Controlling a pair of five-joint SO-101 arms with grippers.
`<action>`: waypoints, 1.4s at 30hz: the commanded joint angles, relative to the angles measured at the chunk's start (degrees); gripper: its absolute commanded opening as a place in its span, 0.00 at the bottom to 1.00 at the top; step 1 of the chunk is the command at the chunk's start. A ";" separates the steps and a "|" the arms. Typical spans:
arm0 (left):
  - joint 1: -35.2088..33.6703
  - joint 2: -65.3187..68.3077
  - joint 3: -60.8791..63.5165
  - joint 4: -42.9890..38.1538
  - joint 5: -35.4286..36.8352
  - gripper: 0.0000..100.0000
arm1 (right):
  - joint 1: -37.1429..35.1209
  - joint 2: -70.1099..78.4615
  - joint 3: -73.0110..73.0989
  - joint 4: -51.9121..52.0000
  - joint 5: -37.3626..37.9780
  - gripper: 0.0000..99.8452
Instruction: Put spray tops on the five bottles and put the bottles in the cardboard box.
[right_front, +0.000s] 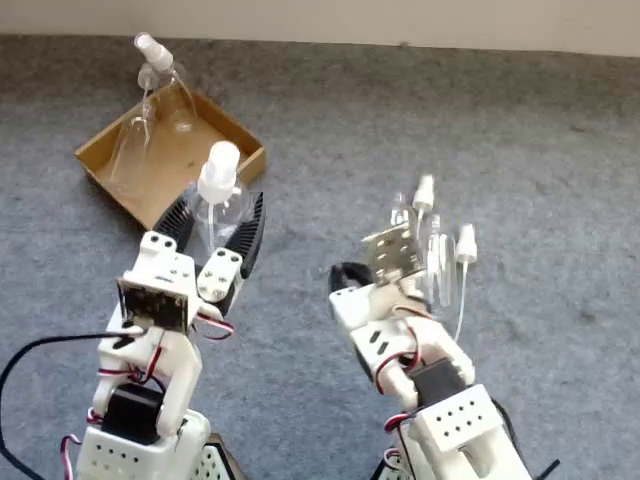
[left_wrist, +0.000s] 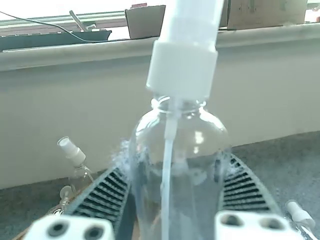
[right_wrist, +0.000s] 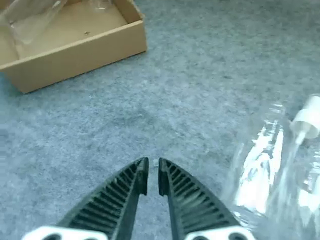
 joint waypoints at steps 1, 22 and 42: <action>-0.75 9.54 -10.59 0.18 2.64 0.07 | -3.91 -0.84 1.80 -7.52 0.35 0.03; 3.65 37.49 -11.03 -18.37 23.38 0.07 | -6.11 -0.84 18.77 -38.11 0.35 0.03; 10.51 54.46 -10.33 -35.16 25.49 0.07 | -12.62 -0.84 22.02 -38.99 0.70 0.03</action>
